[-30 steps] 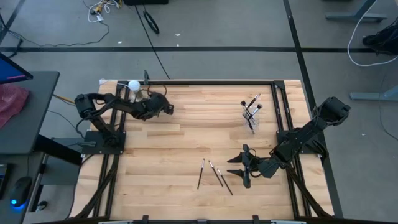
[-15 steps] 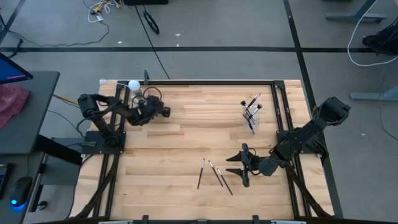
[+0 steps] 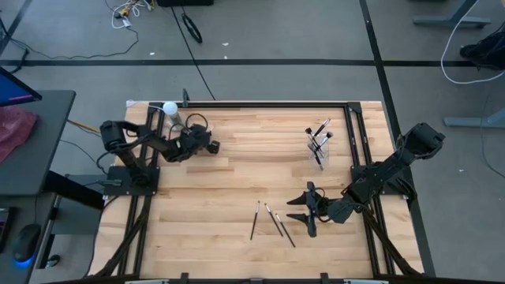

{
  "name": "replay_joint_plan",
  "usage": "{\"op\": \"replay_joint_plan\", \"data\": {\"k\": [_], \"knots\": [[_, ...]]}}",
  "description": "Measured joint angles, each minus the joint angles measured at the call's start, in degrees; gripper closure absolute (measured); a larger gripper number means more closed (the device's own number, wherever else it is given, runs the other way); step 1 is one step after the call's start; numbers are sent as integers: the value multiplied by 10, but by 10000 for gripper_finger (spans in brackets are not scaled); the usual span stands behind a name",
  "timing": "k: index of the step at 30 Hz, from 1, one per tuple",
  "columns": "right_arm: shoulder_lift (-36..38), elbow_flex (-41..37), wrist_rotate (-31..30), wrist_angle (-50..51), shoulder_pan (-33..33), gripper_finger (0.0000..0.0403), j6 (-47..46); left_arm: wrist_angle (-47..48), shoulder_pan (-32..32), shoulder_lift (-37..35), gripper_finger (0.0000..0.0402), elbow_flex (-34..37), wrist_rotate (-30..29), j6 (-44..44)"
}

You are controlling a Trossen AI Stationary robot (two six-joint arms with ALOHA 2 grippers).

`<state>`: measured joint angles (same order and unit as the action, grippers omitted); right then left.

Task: Sort items
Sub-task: Put the silver eyeshadow brush into the transparent organizer

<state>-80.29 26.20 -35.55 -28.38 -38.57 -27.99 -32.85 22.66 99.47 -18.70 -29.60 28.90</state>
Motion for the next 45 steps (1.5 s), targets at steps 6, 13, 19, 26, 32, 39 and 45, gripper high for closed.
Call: {"op": "replay_joint_plan", "data": {"k": [6,13,19,26,32,39,45], "knots": [[0,0,0,0,0,195,0,18,-59,-30,389,3,34,7],[0,0,5,0,0,195,0,-8,-146,-48,388,4,60,33],[0,0,3,1,1,195,0,-87,-236,-42,387,4,90,39],[0,0,0,2,6,195,3,-141,-306,-43,389,-12,31,35],[0,0,0,9,12,195,19,-143,-342,-44,387,-65,19,1],[-40,0,0,-23,28,195,89,-146,-380,-45,385,-169,67,-95],[-112,0,-12,-240,30,195,221,-145,-407,-45,387,-238,119,-157]]}}
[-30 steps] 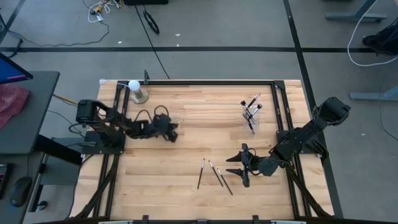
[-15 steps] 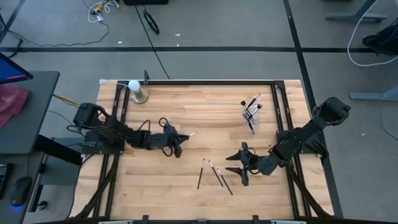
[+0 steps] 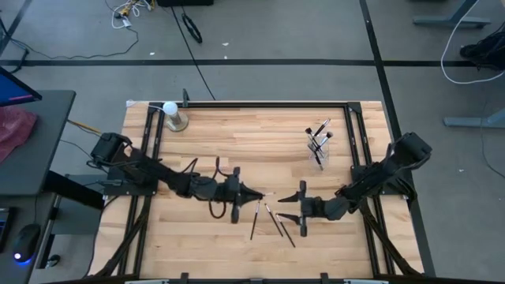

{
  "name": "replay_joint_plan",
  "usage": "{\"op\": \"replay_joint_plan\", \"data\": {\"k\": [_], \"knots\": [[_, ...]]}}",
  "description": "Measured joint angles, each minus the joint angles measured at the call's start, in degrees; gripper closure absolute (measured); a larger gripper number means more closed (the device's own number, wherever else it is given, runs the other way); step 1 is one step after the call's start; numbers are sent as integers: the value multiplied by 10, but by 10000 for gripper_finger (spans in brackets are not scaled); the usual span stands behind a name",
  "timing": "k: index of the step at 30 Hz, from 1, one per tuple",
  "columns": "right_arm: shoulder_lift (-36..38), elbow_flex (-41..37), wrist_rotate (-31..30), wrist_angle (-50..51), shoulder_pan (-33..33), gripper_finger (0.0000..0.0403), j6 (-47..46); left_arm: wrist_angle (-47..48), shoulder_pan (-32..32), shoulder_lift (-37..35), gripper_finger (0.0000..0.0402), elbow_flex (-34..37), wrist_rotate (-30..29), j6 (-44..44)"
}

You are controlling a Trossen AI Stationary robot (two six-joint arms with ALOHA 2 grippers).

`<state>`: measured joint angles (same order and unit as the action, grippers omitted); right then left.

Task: Sort items
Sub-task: Put the silver eyeshadow brush into the transparent organizer

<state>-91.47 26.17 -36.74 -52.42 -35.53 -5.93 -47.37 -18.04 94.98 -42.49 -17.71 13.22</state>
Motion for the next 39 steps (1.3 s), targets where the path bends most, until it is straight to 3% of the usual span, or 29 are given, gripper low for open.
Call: {"op": "replay_joint_plan", "data": {"k": [4,8,11,14,20,24,32,36,39], "knots": [[-21,0,-30,-156,3,195,74,1,-18,0,385,-22,4,-19],[-21,0,-29,-230,21,195,83,1,-31,-1,385,-33,3,-35],[-21,1,39,-239,38,195,79,2,-35,-1,386,-35,3,-37],[-21,21,91,-229,47,195,73,2,-34,-1,384,-35,2,-38],[-21,74,94,-156,48,204,104,6,-33,-1,384,-35,-4,-40],[-21,87,93,-124,48,248,105,5,-34,-1,382,-35,-3,-40],[-21,87,88,-122,47,378,109,6,-34,-1,378,-35,2,-39],[-13,87,77,-95,41,388,105,8,-34,-1,363,-35,-1,-38],[31,87,48,5,28,387,79,18,-32,-2,338,-36,-11,-38]]}}
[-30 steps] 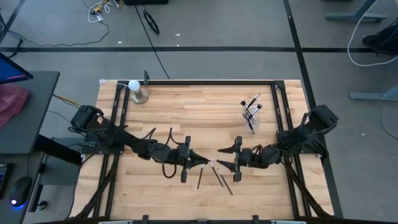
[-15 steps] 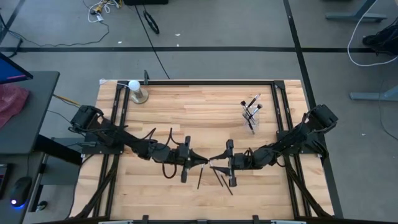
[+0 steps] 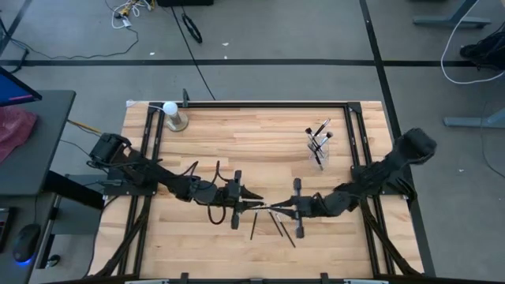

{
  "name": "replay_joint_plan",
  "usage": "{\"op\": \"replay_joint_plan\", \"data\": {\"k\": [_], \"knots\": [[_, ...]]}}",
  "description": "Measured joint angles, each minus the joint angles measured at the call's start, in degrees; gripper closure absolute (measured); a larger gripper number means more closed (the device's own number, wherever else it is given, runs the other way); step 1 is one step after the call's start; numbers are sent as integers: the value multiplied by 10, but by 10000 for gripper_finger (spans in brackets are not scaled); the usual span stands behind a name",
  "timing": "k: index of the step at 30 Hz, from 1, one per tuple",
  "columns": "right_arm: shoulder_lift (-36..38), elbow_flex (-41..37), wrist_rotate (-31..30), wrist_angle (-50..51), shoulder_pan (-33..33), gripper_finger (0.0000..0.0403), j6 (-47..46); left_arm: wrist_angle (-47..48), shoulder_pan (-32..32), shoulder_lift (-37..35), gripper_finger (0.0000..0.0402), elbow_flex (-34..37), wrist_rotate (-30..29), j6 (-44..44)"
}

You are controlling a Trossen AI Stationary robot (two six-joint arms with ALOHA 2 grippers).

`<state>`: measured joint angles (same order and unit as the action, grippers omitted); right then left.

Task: Sort items
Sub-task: Put the silver eyeshadow brush into the transparent organizer

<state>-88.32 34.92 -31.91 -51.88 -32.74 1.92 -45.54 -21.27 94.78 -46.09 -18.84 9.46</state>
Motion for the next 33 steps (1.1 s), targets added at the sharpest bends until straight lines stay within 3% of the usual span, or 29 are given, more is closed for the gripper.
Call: {"op": "replay_joint_plan", "data": {"k": [4,9,13,16,19,24,28,33], "knots": [[115,16,-38,227,-16,393,-74,34,0,0,290,0,-7,5],[243,107,-62,643,-22,393,-249,71,4,0,233,1,-32,29],[291,199,-65,941,0,393,-373,79,5,10,205,1,-34,45],[314,241,-50,1090,34,393,-430,70,5,23,194,0,-36,49],[333,246,-15,1157,82,393,-450,67,6,40,194,0,-42,49],[340,246,-10,1240,190,393,-466,52,9,64,201,0,-44,63],[337,246,-6,1235,287,393,-405,48,12,71,202,0,-44,78],[333,231,48,1167,395,393,-297,48,12,73,202,0,-44,79]]}}
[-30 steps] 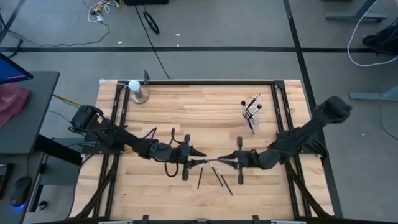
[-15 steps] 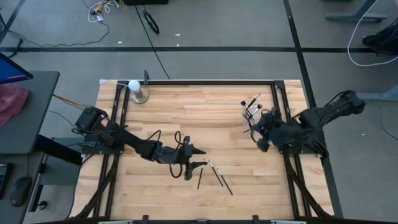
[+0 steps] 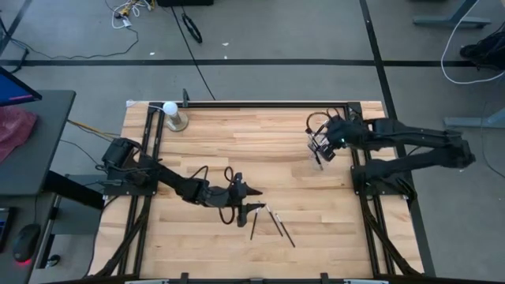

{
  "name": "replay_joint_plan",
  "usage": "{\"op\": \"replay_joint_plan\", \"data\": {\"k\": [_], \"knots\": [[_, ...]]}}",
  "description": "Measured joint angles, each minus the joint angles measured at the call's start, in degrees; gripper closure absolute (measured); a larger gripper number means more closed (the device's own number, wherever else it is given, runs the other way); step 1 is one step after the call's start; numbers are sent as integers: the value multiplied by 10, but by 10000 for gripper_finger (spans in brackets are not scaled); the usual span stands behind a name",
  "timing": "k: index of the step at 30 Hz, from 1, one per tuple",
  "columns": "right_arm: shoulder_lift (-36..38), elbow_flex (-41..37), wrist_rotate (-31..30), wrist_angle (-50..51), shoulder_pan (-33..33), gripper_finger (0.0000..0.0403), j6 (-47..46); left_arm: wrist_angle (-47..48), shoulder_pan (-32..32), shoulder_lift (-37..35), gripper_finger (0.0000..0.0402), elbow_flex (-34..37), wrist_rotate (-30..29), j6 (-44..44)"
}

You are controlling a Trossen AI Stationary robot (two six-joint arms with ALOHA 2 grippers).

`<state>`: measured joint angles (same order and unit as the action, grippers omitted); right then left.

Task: Sort items
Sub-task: Put the silver eyeshadow brush into the transparent organizer

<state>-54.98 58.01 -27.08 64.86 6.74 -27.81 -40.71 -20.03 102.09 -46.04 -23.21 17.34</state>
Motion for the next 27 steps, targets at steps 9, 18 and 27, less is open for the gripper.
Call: {"op": "replay_joint_plan", "data": {"k": [9,18,27], "knots": [[0,-108,135,-161,152,391,110,2,-1,2,202,0,1,0],[0,-168,216,-194,242,384,122,2,-1,2,202,0,1,0],[1,-182,231,-192,268,312,137,2,-1,2,202,0,1,0]]}}
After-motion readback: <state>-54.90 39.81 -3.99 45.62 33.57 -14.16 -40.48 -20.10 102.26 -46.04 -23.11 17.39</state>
